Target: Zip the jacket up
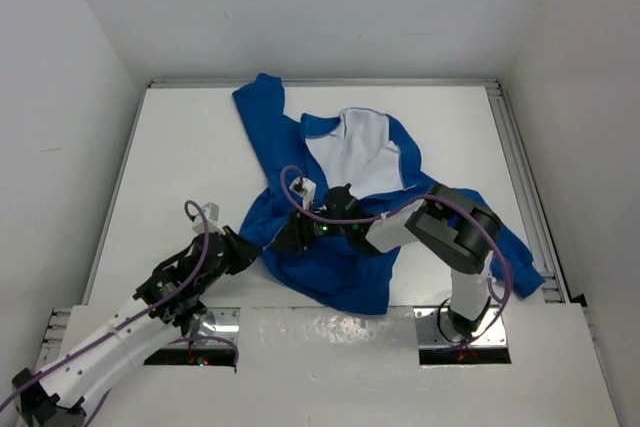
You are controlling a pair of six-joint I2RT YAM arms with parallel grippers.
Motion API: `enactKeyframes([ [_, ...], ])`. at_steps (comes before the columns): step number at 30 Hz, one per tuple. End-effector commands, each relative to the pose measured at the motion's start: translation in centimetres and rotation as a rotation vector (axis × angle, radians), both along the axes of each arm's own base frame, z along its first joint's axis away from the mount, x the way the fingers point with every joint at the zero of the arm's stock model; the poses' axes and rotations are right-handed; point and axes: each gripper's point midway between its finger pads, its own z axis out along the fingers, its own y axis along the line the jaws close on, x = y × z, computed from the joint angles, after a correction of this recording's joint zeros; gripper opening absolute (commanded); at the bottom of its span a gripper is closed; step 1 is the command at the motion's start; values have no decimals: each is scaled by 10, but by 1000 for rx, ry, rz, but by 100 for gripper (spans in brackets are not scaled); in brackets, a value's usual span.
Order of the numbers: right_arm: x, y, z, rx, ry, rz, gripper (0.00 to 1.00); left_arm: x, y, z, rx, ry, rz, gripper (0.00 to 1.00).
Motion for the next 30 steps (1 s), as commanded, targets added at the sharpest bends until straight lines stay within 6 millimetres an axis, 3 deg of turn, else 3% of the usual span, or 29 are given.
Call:
enactKeyframes([
  [1,3,10,14,56,-33,21,36,5,-5,18,-27,-48,-7,0],
  [5,1,5,11,56,-26,10,34,5,-3,16,-27,-48,1,0],
  [9,-1,5,15,61,-31,15,26,6,-3,18,-21,-48,-2,0],
  [14,0,0,17,50,-48,-5,7,6,-4,22,-25,-57,-4,0],
  [17,0,-3,19,48,-55,-18,2,7,-3,23,-28,-63,1,0],
  [23,1,-10,26,29,-76,-45,0,9,-5,30,-21,-77,-9,0],
  [27,11,-18,32,-26,-106,-103,0,12,-11,49,-39,-125,-42,0],
  [29,23,-28,38,-81,-138,-175,0,16,-12,67,-51,-174,-49,0],
  [30,39,-33,44,-117,-193,-247,0,17,-12,76,-50,-201,-53,0],
])
